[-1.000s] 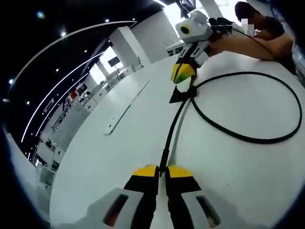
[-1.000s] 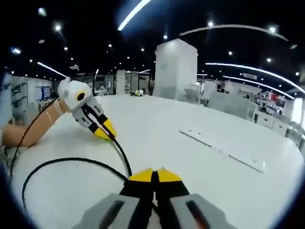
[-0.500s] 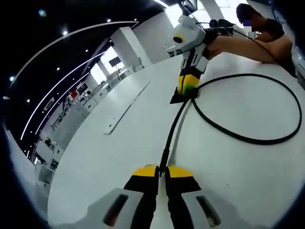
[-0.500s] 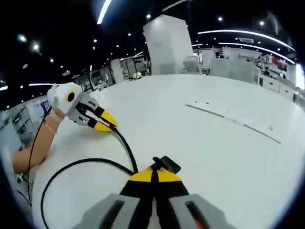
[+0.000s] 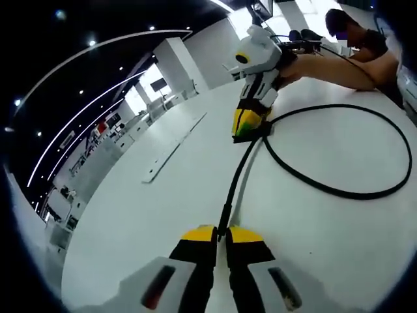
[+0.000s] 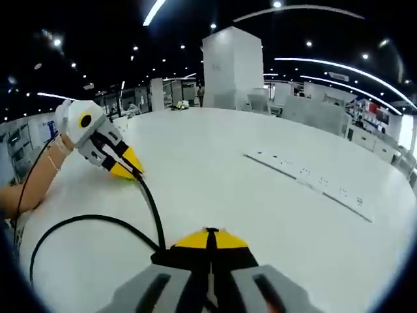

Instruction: Find the charging cable on the desk, coil it up and secure with Velcro.

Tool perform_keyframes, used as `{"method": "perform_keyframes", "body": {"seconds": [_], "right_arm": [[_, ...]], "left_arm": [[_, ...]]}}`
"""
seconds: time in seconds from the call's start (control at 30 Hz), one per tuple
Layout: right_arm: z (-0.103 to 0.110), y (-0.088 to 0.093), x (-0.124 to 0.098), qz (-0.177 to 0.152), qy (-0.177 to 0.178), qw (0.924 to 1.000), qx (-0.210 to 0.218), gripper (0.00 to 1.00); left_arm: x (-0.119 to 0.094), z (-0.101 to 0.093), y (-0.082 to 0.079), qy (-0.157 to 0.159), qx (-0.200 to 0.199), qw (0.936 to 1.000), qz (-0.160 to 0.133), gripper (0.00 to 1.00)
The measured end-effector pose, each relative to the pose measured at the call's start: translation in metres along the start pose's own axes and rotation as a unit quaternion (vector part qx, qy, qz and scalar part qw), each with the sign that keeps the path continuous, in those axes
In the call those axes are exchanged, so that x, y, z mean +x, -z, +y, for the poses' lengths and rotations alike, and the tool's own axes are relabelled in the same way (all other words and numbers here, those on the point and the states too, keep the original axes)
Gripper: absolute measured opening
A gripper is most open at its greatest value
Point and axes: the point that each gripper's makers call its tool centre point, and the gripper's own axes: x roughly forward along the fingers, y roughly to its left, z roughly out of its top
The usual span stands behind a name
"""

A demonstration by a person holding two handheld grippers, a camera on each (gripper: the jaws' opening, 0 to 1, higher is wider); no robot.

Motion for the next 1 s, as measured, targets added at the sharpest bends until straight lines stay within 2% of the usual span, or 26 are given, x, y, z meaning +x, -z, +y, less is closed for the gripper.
{"method": "perform_keyframes", "body": {"seconds": [0.07,0.17,0.2,0.27,0.3,0.37,0.5,0.53,0.57,0.63,0.7,0.9,1.0], "right_arm": [[-0.002,0.000,0.001,-0.003,0.018,0.9997,-0.014,0.02],[0.000,-0.001,-0.001,0.002,0.018,0.9997,-0.014,0.02],[0.001,-0.002,-0.004,0.007,0.010,0.9998,-0.014,0.02],[0.012,-0.018,-0.012,-0.028,-0.024,0.9989,0.028,0.02],[0.017,-0.018,-0.017,-0.017,-0.039,0.9988,0.023,0.02],[0.019,-0.013,-0.019,0.003,-0.039,0.9992,0.003,0.02],[0.029,0.004,-0.010,0.038,-0.064,0.9972,0.008,0.02],[0.027,0.012,-0.007,0.054,-0.059,0.9968,0.003,0.02],[0.025,0.006,-0.006,0.029,-0.053,0.9981,0.014,0.02],[0.020,0.008,-0.006,0.026,-0.056,0.9979,0.019,0.02],[0.015,0.007,-0.002,0.012,-0.044,0.9988,0.018,0.02],[-0.004,0.001,0.006,-0.012,0.019,0.9997,-0.003,0.02],[-0.003,-0.001,0.005,-0.015,0.017,0.9997,-0.012,0.02]], "left_arm": [[0.000,0.000,0.000,0.000,-0.001,1.0000,0.000,0.07],[-0.001,0.000,0.000,0.000,-0.002,1.0000,-0.001,0.07],[-0.001,0.000,0.000,0.000,-0.003,1.0000,-0.002,0.07],[-0.001,0.000,0.000,0.001,-0.004,1.0000,-0.003,0.07],[-0.001,0.000,0.000,0.001,-0.005,1.0000,-0.004,0.07],[-0.001,0.000,0.000,0.001,-0.005,1.0000,-0.003,0.07],[0.000,0.000,0.000,0.000,-0.004,1.0000,-0.002,0.07],[0.000,0.000,0.000,0.000,-0.004,1.0000,-0.002,0.07],[0.000,0.000,0.000,0.000,-0.004,1.0000,-0.001,0.07],[0.000,0.000,0.001,0.000,-0.004,1.0000,-0.001,0.07],[0.001,0.000,0.001,0.000,-0.004,1.0000,-0.001,0.07],[0.001,0.000,0.000,0.000,-0.004,1.0000,-0.001,0.07],[0.001,-0.001,0.000,0.000,-0.004,1.0000,-0.002,0.07]]}}
